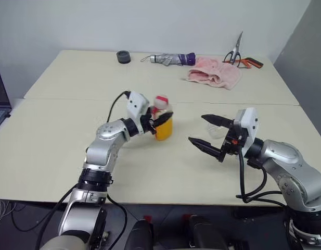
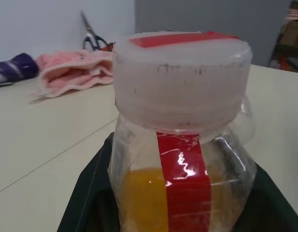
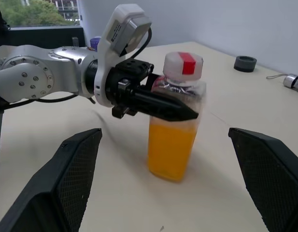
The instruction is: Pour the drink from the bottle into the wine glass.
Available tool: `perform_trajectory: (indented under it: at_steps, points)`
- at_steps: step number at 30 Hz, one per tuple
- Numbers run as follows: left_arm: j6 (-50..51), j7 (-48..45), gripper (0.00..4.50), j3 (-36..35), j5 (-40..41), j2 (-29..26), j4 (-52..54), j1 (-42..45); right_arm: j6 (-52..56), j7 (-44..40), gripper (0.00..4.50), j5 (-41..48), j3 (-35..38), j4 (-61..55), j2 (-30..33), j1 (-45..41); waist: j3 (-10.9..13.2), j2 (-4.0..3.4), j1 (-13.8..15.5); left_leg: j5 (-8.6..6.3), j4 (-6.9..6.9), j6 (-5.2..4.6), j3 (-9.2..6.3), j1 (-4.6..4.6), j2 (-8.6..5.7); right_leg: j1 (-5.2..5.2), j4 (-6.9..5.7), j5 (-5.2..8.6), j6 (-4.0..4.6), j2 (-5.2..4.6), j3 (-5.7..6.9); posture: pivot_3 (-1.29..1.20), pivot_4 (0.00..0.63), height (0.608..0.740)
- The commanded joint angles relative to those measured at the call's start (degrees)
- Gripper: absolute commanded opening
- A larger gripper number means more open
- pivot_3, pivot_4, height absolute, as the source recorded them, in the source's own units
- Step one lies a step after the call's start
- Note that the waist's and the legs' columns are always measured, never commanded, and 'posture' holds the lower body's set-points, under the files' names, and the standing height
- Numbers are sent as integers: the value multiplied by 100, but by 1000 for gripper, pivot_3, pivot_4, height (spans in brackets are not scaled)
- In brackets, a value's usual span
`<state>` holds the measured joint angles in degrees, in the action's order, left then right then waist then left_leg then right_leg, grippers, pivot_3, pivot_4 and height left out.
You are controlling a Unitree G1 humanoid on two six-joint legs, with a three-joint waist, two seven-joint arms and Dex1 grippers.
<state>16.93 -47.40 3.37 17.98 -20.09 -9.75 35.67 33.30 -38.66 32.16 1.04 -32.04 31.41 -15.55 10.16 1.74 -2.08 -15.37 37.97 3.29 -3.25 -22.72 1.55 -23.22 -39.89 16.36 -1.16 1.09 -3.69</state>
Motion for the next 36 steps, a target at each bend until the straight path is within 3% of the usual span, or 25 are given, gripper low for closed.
perform_trajectory:
  at_steps: [1, 11, 19, 32, 36]
  points:
    - [-99, -404, 1895, -3, 174, -34, 83, 323, 32, 188, 4500, 82, 144, -319, -8, 29, 0, 0, 5, 0, 0, 0, -1, 0, 0, 0, 0, 0, 0, 1, 0, 0, 150, 740]
    - [108, -1265, 1894, 206, 389, 100, 166, 413, 425, 605, 4500, 423, 142, -519, -98, -387, 0, 0, 19, 0, 1, 0, 2, -4, -4, 0, 2, 0, 0, -5, -2, 0, 150, 740]
    - [76, -2030, 1894, 540, 346, 66, 60, 465, 1058, 1109, 4500, 278, -434, -396, -355, -1087, 1, -1, 21, 0, 0, -1, 0, -4, -2, -2, 2, 0, 1, -2, -1, 0, 150, 740]
    - [-105, -2193, 1894, 591, 189, 85, -109, 568, 808, 1200, 4500, -16, -629, -27, -853, -1145, 2, -2, 21, -1, 1, -1, 2, -10, -4, -7, 3, 0, 1, -5, -2, 0, 150, 740]
    - [-122, -2195, 1894, 578, 158, 95, -120, 565, 778, 1182, 3515, -76, -660, 32, -929, -1201, 2, -2, 20, -1, 1, -1, 2, -9, -3, -7, 2, 0, 1, -5, -2, 0, 150, 740]
